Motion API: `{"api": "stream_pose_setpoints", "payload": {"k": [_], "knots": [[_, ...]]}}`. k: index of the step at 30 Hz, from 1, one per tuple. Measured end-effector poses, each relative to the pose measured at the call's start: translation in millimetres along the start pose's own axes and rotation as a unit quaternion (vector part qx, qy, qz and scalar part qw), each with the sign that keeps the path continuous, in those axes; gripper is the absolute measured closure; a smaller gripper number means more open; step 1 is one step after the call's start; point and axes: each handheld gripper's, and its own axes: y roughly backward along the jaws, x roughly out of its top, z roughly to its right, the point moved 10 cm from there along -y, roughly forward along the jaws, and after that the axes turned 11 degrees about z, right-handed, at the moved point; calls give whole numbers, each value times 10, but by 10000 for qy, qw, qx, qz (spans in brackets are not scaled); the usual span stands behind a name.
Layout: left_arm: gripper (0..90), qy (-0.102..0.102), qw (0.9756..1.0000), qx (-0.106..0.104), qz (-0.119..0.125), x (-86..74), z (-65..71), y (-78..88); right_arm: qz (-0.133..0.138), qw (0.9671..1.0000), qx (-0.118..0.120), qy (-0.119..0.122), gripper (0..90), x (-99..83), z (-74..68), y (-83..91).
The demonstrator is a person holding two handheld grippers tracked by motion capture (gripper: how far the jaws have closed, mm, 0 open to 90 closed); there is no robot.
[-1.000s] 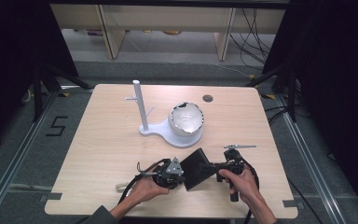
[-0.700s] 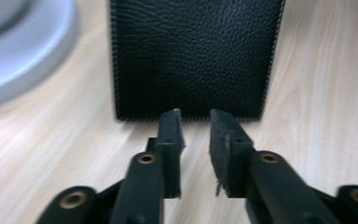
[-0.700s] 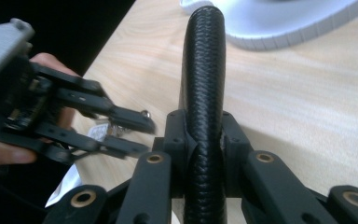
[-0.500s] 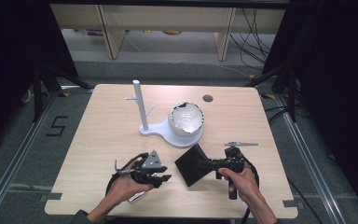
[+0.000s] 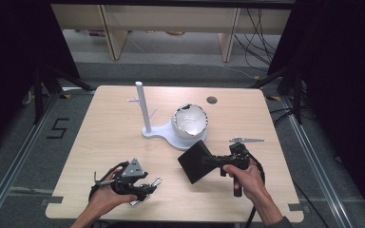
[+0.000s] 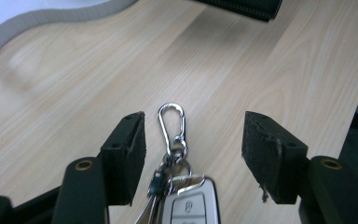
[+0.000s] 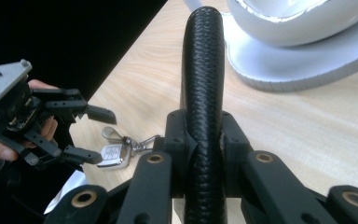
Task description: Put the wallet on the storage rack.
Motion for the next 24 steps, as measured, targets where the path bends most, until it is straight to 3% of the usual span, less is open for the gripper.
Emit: {"api": "stream_pose_setpoints", "payload": {"k": [2, 5, 6, 7, 8, 9, 10, 11, 12, 14, 15, 16, 17, 20, 24], "knots": [[378, 27, 10000, 32, 9, -32, -20, 40, 90, 9997, -49, 234, 778, 59, 53, -10], [344, 109, 9999, 114, -28, -78, -44, 98, 95, 9997, -60, 225, 778, 135, 54, 10], [334, 172, 9997, 149, 13, -87, -46, 108, 72, 9999, -103, 63, 778, 152, 31, 23], [327, 136, 9998, 143, 1, -104, -50, 132, 135, 9996, -94, 241, 778, 190, 62, 26], [324, 126, 9998, 169, -19, -126, -62, 150, 136, 9995, -106, 262, 778, 213, 70, 37], [320, 139, 9998, 174, -20, -145, -64, 170, 119, 9999, -85, 80, 778, 230, 30, 60], [314, 199, 9996, 206, 12, -158, -68, 187, 201, 9994, -82, 251, 778, 273, 67, 66], [313, 273, 9992, 279, 51, -175, -87, 222, 202, 9996, -146, 110, 778, 297, 60, 85], [313, 273, 9992, 279, 51, -175, -87, 222, 328, 9990, -124, 292, 778, 366, 101, 106], [313, 247, 9992, 323, 60, -198, -126, 295, 386, 9987, -180, 295, 778, 430, 122, 138], [312, 253, 9991, 329, 67, -207, -139, 322, 374, 9990, -192, 114, 778, 442, 93, 160], [312, 296, 9989, 362, 106, -213, -155, 336, 433, 9985, -203, 250, 778, 486, 128, 177], [311, 320, 9988, 371, 95, -224, -158, 356, 379, 9991, -203, -1, 778, 498, 87, 213], [309, 311, 9988, 377, 57, -264, -168, 387, 561, 9975, -279, 324, 778, 624, 179, 253], [309, 316, 9985, 451, 40, -297, -184, 412, 670, 9967, -363, 263, 778, 757, 230, 314]]}}
